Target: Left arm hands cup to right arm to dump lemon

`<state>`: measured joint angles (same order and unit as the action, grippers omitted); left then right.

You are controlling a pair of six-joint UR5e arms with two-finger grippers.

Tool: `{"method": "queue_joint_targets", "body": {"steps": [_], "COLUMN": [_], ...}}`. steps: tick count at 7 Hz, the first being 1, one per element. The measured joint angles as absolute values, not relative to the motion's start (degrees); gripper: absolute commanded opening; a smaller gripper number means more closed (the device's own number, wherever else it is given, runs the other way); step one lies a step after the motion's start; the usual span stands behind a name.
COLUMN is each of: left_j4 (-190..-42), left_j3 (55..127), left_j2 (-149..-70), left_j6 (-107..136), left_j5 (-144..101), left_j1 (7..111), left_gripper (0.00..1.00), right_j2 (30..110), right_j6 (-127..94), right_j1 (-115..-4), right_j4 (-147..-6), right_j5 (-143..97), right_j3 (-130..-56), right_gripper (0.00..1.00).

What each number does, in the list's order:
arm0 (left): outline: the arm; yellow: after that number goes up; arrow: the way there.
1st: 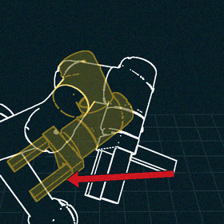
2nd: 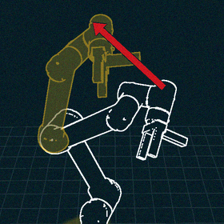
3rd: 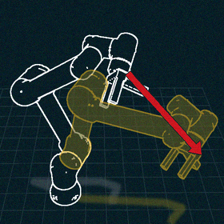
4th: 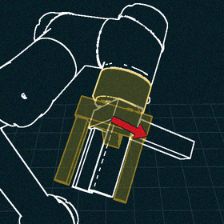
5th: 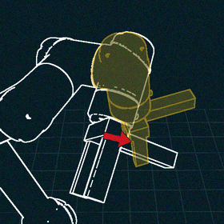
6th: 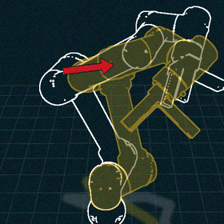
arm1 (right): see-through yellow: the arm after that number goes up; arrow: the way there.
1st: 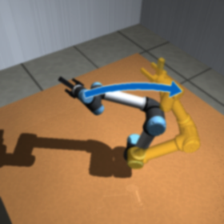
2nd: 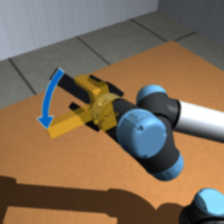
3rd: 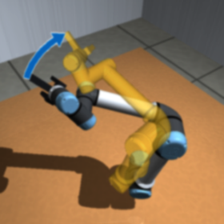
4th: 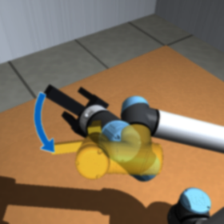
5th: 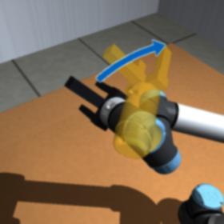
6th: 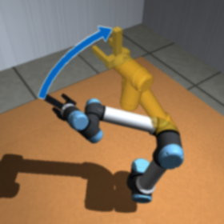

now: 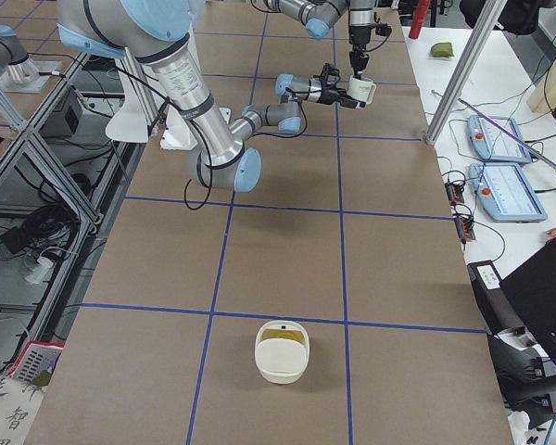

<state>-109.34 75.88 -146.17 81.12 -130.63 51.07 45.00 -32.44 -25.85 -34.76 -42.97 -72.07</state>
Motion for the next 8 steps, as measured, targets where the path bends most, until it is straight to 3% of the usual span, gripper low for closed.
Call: {"method": "queue_joint_targets", "body": {"steps": [1,8], "left_j4": [-109.23,-108.81], "left_j3": [75.86,75.59], "left_j2": [-146.15,-146.31], "left_j6": [81.29,81.6], "left_j5": [-130.6,-130.01], "left_j1": [51.07,51.15], "left_gripper": [0.0,0.0], "right_j2": [45.01,49.18], "right_j6": [-32.42,-31.91], "right_j1": [-25.84,-22.88], "right_j4": [-34.77,-34.64], "right_j5": [-42.97,-40.22], "right_j3": [-72.14,-78.67], "right_gripper": [1.0,1.0]}}
